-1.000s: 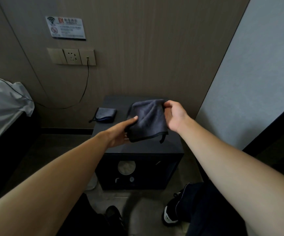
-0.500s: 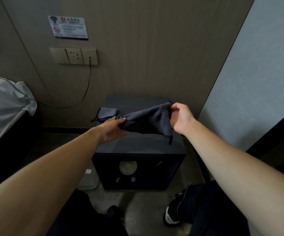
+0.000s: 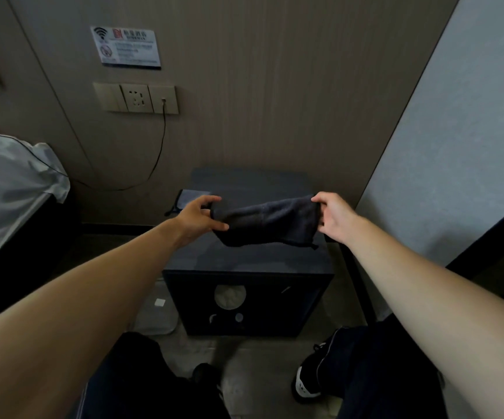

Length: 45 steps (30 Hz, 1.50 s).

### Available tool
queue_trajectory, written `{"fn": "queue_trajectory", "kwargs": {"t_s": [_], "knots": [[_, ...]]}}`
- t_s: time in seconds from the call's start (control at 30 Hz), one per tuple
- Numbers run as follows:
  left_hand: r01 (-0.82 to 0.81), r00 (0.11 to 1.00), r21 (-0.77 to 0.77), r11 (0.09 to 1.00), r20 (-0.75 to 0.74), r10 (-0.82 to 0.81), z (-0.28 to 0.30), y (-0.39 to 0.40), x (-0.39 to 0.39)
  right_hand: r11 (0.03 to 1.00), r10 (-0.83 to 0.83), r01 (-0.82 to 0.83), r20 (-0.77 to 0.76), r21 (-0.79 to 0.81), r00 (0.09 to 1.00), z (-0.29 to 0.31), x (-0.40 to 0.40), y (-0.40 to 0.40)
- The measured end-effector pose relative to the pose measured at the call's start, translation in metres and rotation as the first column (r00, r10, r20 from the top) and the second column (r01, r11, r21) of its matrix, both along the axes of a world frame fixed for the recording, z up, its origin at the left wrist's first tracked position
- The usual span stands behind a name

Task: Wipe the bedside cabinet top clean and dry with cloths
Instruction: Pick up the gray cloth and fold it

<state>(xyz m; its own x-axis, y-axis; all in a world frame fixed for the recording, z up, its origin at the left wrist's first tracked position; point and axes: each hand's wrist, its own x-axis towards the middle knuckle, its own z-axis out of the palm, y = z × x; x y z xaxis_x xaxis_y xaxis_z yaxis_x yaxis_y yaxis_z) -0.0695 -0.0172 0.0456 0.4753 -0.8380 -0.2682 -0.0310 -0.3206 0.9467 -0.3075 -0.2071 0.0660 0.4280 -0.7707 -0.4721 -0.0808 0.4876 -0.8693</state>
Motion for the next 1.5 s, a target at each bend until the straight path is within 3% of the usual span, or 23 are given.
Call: {"fn": "queue_trajectory", "kwargs": {"t_s": [0.17, 0.27, 0.4, 0.47, 0.57, 0.7, 0.77, 0.83, 0.9, 0.97, 1.03, 1.07, 1.17, 1.37, 1.43, 1.5], "knots": [[0.036, 0.884, 0.066, 0.997, 0.463, -0.063, -0.004, -0.001, 0.006, 0.970, 0.020, -0.064, -0.187, -0.233, 0.982, -0.014, -0.002, -0.012], [-0.012, 0.779, 0.101, 0.995, 0.625, -0.054, 0.001, -0.002, 0.005, 0.864, 0.058, -0.231, -0.369, -0.446, 0.928, -0.014, -0.009, -0.015], [-0.044, 0.796, 0.067, 0.997, 0.605, -0.005, 0.001, -0.005, 0.007, 0.691, -0.024, -0.361, -0.519, -0.627, 0.855, -0.005, -0.019, -0.015], [-0.003, 0.847, 0.013, 1.000, 0.531, -0.004, 0.002, -0.009, 0.008, 0.579, -0.082, -0.500, -0.656, -0.644, 0.750, -0.003, -0.020, -0.015], [-0.018, 0.882, -0.087, 0.996, 0.469, 0.056, 0.007, -0.018, -0.002, 0.573, -0.106, -0.633, -0.813, -0.520, 0.572, -0.002, -0.016, -0.012], [0.025, 0.819, -0.208, 0.978, 0.565, 0.100, 0.027, -0.034, -0.034, 0.585, -0.081, -0.725, -0.916, -0.364, 0.394, -0.003, -0.006, -0.002], [0.110, 0.779, -0.267, 0.957, 0.622, 0.084, 0.037, -0.040, -0.045, 0.575, -0.061, -0.737, -0.916, -0.356, 0.396, -0.003, -0.002, 0.004], [0.237, 0.674, -0.287, 0.928, 0.737, 0.056, 0.045, -0.045, -0.050, 0.537, -0.033, -0.747, -0.895, -0.391, 0.444, -0.004, 0.003, 0.005], [0.347, 0.528, -0.224, 0.911, 0.849, 0.008, 0.052, -0.049, -0.052, 0.491, 0.093, -0.733, -0.808, -0.471, 0.582, -0.002, 0.008, 0.007], [0.406, 0.440, -0.153, 0.901, 0.897, -0.046, 0.058, -0.053, -0.051, 0.544, 0.366, -0.643, -0.537, -0.540, 0.760, 0.003, 0.013, 0.012], [0.436, 0.431, -0.142, 0.889, 0.900, -0.067, 0.062, -0.056, -0.048, 0.639, 0.536, -0.589, -0.262, -0.495, 0.802, 0.010, 0.017, 0.021], [0.443, 0.439, -0.154, 0.883, 0.896, -0.064, 0.064, -0.056, -0.046, 0.651, 0.576, -0.599, -0.210, -0.467, 0.790, 0.013, 0.019, 0.025], [0.409, 0.467, -0.179, 0.895, 0.883, -0.037, 0.068, -0.052, -0.042, 0.612, 0.629, -0.668, -0.250, -0.424, 0.736, 0.014, 0.025, 0.035], [0.304, 0.431, -0.184, 0.935, 0.902, 0.037, 0.067, -0.044, -0.023, 0.605, 0.606, -0.678, -0.311, -0.417, 0.732, 0.011, 0.031, 0.047], [0.286, 0.470, -0.209, 0.935, 0.881, 0.054, 0.065, -0.043, -0.016, 0.600, 0.635, -0.697, -0.296, -0.394, 0.714, 0.015, 0.031, 0.051], [0.201, 0.539, -0.232, 0.952, 0.837, 0.091, 0.062, -0.041, -0.011, 0.647, 0.663, -0.678, -0.181, -0.349, 0.726, 0.018, 0.031, 0.054]]}}
